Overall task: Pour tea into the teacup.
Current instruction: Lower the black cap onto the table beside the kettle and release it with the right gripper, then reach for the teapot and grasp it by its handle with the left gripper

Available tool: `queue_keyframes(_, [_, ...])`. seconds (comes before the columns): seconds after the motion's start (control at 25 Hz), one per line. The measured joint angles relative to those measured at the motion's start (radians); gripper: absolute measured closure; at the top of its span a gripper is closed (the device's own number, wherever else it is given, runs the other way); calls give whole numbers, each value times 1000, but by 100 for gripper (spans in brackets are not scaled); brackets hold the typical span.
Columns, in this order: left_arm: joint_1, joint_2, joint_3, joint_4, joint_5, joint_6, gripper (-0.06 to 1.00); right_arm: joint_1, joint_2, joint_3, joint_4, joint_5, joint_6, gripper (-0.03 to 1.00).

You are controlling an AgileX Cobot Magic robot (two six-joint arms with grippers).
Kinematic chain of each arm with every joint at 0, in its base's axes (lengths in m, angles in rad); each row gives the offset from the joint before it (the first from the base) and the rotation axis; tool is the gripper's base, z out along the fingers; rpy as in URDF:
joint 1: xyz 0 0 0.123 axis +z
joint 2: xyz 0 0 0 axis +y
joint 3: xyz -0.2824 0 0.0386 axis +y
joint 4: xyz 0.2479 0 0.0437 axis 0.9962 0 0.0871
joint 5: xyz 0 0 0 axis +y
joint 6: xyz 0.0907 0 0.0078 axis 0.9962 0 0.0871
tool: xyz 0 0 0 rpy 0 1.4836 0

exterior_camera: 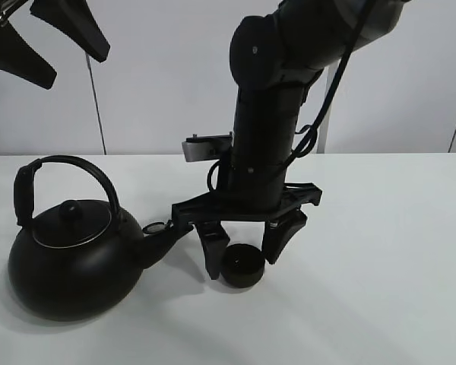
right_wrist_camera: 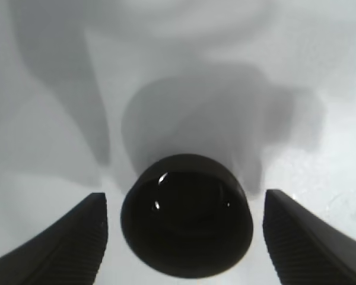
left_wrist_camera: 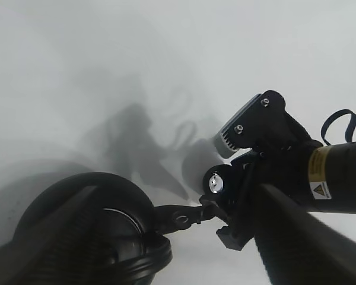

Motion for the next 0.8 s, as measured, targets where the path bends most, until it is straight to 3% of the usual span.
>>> queue_keyframes(0.44, [0,0,0,0,-1,0,43,-19,-124,-3,30,41,3,45])
queue_keyframes(0.8, [0,0,0,0,-7,0,43,-139,-299,-3,38,135,3,45])
